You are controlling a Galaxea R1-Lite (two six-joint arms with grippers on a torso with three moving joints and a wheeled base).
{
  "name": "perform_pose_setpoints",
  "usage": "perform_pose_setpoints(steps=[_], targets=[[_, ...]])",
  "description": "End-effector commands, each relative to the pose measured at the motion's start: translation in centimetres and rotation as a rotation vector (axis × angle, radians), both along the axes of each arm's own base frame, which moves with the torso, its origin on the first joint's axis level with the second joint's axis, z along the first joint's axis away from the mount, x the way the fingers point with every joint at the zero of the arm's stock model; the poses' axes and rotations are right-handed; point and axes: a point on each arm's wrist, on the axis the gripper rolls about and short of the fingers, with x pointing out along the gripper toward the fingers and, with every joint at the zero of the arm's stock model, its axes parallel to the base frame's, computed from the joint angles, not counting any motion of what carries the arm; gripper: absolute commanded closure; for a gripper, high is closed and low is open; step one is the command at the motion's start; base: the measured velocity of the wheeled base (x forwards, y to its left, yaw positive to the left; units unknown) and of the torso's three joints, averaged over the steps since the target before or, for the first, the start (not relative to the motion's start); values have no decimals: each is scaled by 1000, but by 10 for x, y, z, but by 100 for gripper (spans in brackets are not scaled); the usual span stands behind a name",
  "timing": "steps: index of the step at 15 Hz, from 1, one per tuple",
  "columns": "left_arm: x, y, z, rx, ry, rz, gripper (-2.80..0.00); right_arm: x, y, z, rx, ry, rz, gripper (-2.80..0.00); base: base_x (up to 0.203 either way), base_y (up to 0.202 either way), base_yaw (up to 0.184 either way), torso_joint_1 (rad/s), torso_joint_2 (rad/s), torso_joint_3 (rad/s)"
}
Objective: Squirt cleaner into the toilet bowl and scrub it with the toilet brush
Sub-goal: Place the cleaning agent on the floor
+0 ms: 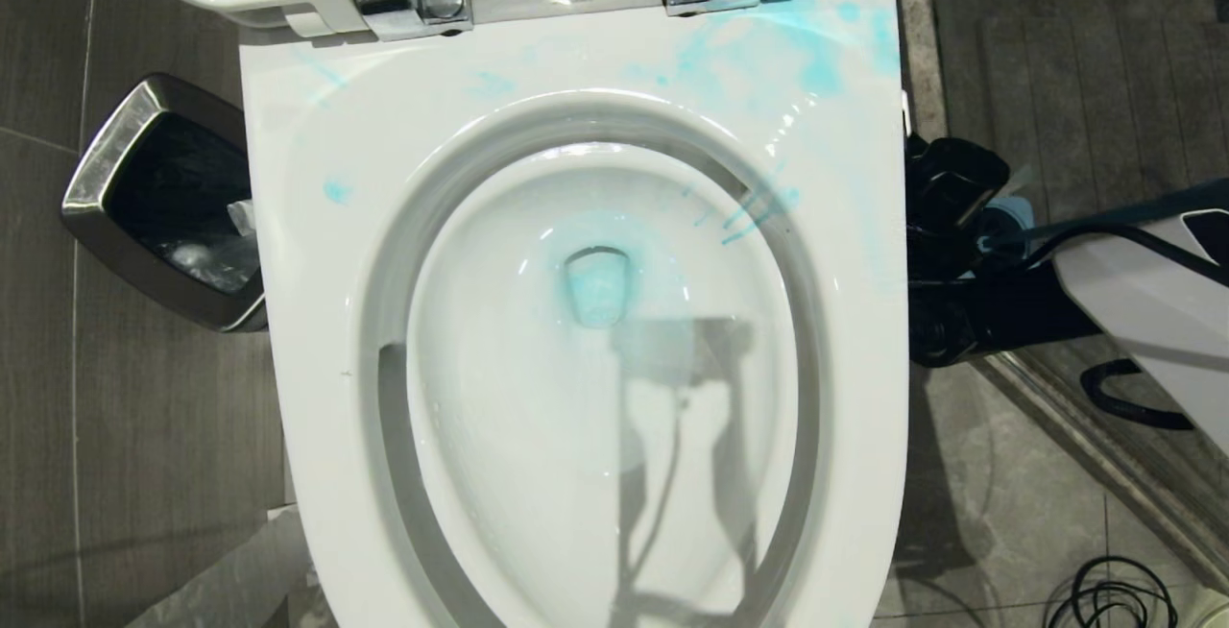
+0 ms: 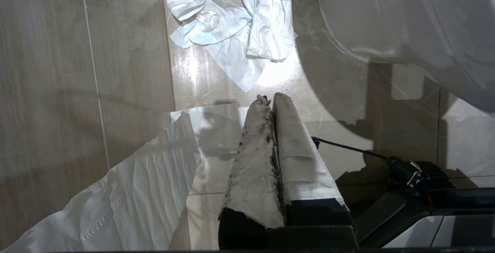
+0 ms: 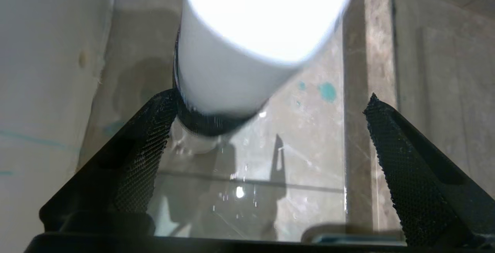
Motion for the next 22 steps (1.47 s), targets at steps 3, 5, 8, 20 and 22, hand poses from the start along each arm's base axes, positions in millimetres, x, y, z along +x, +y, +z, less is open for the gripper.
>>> perform_pose_setpoints(steps=[3,5,8,20,22], targets=[[0,0,0,0,-1,1,0,-11,-4,-1,-8,27,-2,-280,0,0,0,0,0,0],[0,0,0,0,-1,1,0,-15,-5,-1,-10,35,-3,-280,0,0,0,0,0,0],[0,0,0,0,-1,0,0,-20,-6,0,-11,26,-2,-280,0,0,0,0,0,0],[0,0,0,0,-1,0,0,-178,-37,21,6,148,-62,-280,0,0,0,0,0,0],[0,0,0,0,-1,1,0,-192,-48,14,14,178,-121,-280,0,0,0,0,0,0]])
